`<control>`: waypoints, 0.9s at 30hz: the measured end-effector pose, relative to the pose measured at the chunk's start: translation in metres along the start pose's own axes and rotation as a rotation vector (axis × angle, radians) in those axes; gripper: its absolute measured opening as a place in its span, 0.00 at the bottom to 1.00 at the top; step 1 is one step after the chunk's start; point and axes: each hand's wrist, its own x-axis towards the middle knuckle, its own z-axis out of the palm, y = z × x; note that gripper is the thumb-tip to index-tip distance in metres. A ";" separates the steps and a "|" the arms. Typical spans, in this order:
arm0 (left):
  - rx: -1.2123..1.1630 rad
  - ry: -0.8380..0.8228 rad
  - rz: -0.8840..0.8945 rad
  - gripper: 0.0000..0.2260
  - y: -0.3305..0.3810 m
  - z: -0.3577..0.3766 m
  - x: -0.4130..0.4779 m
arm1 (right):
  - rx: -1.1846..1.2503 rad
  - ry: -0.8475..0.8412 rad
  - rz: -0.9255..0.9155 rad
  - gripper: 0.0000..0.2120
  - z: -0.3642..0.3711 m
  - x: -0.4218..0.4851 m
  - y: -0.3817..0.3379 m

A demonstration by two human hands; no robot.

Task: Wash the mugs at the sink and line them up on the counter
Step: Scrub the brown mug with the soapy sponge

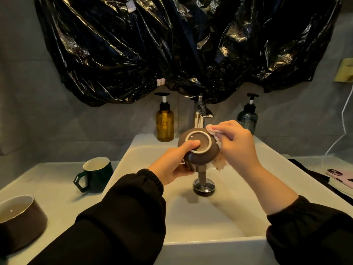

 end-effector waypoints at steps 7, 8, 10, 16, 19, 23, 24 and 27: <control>0.214 -0.050 0.015 0.14 0.002 0.007 -0.003 | 0.484 -0.438 0.675 0.14 -0.014 0.011 0.006; 0.226 -0.046 0.017 0.16 0.003 0.006 -0.003 | 0.524 -0.528 0.719 0.17 -0.017 0.011 0.006; 0.264 -0.046 0.010 0.20 0.004 0.005 -0.004 | 0.502 -0.684 0.729 0.16 -0.021 0.012 0.008; 0.330 -0.040 -0.036 0.23 0.007 0.006 -0.007 | 0.501 -0.755 0.793 0.24 -0.022 0.009 0.017; 0.289 -0.057 -0.035 0.18 0.011 0.006 -0.010 | 0.532 -0.656 0.915 0.18 -0.017 0.006 0.015; 0.381 0.217 0.153 0.22 0.016 0.005 -0.008 | 0.542 -0.540 1.034 0.20 -0.018 0.008 0.020; 0.400 0.258 0.209 0.20 0.016 0.005 -0.008 | 0.548 -0.513 1.046 0.22 -0.018 0.009 0.021; 0.425 0.187 0.224 0.15 0.015 0.006 -0.008 | 0.571 -0.434 1.060 0.19 -0.019 0.009 0.017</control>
